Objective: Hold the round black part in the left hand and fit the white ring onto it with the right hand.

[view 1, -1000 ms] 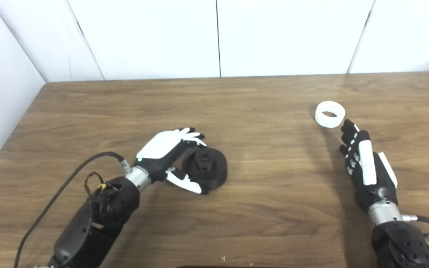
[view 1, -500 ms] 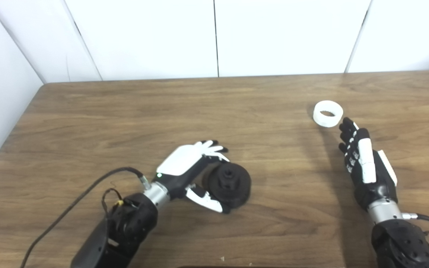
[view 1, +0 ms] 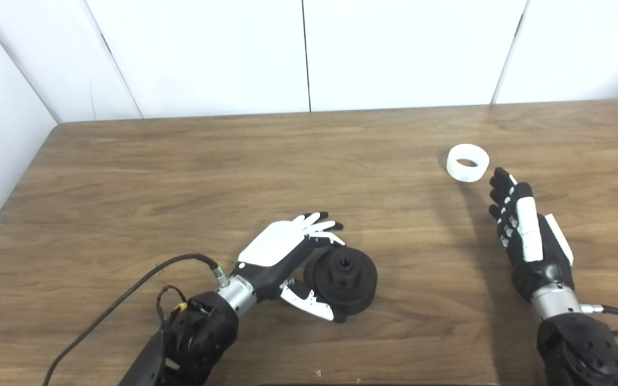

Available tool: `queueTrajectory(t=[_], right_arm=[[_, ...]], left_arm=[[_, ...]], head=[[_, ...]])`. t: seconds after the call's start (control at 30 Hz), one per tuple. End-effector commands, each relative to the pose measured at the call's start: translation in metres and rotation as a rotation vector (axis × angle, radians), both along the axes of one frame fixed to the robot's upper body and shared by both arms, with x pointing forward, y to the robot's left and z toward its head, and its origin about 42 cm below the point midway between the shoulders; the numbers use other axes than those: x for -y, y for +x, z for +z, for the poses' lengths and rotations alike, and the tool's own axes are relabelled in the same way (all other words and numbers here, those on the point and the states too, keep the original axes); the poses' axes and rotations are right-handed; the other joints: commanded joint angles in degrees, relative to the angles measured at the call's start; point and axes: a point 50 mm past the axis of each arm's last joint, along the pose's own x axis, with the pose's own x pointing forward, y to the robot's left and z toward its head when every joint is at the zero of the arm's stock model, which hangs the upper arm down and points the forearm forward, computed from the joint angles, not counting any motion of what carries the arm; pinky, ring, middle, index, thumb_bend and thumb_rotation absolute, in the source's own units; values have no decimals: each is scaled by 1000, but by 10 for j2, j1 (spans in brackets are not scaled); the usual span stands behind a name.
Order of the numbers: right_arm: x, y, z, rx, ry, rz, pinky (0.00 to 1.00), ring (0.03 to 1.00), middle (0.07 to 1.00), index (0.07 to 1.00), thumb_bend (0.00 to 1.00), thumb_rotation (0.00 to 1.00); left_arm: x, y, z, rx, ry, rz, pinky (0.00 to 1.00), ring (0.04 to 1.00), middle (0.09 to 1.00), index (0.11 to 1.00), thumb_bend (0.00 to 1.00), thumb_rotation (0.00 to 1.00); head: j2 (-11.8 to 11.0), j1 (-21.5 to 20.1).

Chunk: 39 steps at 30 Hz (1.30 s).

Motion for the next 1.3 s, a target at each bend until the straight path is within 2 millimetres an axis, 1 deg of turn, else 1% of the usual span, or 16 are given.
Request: queueTrajectory(t=[0.0,0.07,0.13,0.17,0.2,0.23,0.27,0.33,0.37,0.5,0.53,0.67,0.77,0.87,0.97,1.27], right_arm=[[2,10,27,104,-16,4,1000,990,970,956,645,999],[5,14,33,126,-3,-16,1000,979,960,928,645,913],[6,16,35,131,4,-23,1000,973,955,915,644,869],[8,23,44,155,-108,-40,1000,973,954,913,644,861],[10,28,51,175,-193,-55,867,917,921,855,676,647],[11,34,59,198,-286,-69,821,899,909,835,687,573],[13,40,67,220,-392,-81,819,893,897,803,722,499],[13,47,74,238,-489,-90,837,897,889,774,762,446],[15,56,81,258,-556,-82,869,908,897,756,804,420],[19,84,99,294,-701,-70,884,919,913,728,879,386],[19,86,100,295,-708,-70,882,919,913,726,884,384],[25,121,110,262,-789,-44,888,949,915,711,895,362],[26,128,110,256,-809,-32,915,967,914,708,892,357],[27,153,103,162,-890,26,983,992,930,722,931,355],[29,167,98,111,-930,55,998,999,947,728,964,341],[33,187,94,32,-1012,90,1000,1000,983,755,1000,357]], left_arm=[[-1,0,5,29,19,-8,1000,1000,929,678,894,423],[-2,-1,5,26,20,-5,1000,1000,929,679,894,421],[-3,0,4,26,19,-4,1000,1000,929,680,895,420],[-3,0,4,25,18,-2,1000,1000,929,680,895,420],[-4,1,3,23,16,-1,1000,1000,928,679,897,412],[-5,1,3,23,15,0,1000,1000,927,678,898,410],[-5,2,3,24,12,0,1000,1000,926,676,899,405],[-6,2,3,25,10,-1,1000,1000,925,674,901,399],[-5,3,3,25,13,-1,1000,1000,925,675,900,396],[-5,3,2,22,15,4,1000,1000,926,675,903,395],[-5,3,2,22,14,4,1000,1000,926,675,903,394],[-4,3,1,27,14,0,1000,1000,927,671,895,396],[-4,3,0,30,13,-1,1000,1000,925,671,897,402],[-5,4,0,25,8,6,1000,1000,923,669,900,397],[-5,4,-1,24,9,8,1000,1000,923,668,902,390],[-5,7,-1,43,7,5,1000,1000,923,660,902,395]], head=[[1,1],[1,0],[1,0],[0,0],[0,0],[0,-1],[0,-2],[0,-2],[-1,-3],[-2,-3],[-2,-3],[-3,-5],[-3,-5],[-5,-10],[-8,-16],[-13,-21]])
